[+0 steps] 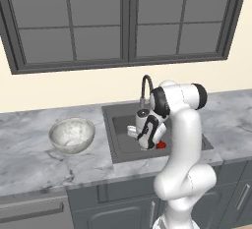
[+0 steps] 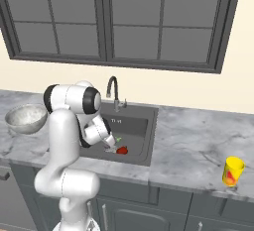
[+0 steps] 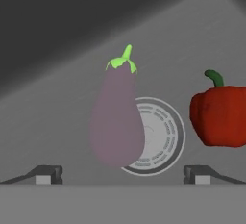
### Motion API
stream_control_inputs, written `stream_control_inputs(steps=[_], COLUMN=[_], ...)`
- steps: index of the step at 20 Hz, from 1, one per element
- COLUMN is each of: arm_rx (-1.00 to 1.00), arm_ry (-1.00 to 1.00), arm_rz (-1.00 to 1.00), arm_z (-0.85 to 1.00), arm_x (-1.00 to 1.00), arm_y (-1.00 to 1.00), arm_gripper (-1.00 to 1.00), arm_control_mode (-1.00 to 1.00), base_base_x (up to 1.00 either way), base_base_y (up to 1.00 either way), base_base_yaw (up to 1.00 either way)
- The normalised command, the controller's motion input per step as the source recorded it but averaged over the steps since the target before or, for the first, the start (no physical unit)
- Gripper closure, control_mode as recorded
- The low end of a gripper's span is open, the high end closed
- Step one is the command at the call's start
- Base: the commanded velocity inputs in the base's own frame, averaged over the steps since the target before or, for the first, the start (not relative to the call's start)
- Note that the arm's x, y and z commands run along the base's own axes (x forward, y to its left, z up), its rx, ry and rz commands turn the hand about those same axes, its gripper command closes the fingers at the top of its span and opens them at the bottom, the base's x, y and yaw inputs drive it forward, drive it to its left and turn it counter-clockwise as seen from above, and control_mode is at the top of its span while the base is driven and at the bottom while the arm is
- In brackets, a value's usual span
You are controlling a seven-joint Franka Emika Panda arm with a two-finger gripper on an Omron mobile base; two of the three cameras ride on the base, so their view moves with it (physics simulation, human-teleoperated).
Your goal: Remove the eggplant and bell pepper from the sink. Then move the bowl and cup from the counter to the sink for washing.
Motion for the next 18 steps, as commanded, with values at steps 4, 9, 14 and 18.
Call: stream_control_inputs(steps=[4,9,14,18], arm_rx=[0.00,0.00,0.00,0.00], arm_ry=[0.01,0.06,0.03,0.01], arm_rz=[0.00,0.00,-0.01,0.00], arm_z=[-0.16,-0.20,-0.19,-0.21], arm_x=[0.15,0.01,0.00,0.08], arm_y=[-0.02,-0.20,-0.17,-0.04], arm_gripper=[-1.00,-1.00,-1.00,-1.00], arm_control_mode=[-1.00,-1.00,-1.00,-1.00], base_base_x=[0.00,0.00,0.00,0.00], base_base_y=[0.00,0.00,0.00,0.00], base_base_yaw=[0.00,0.00,0.00,0.00])
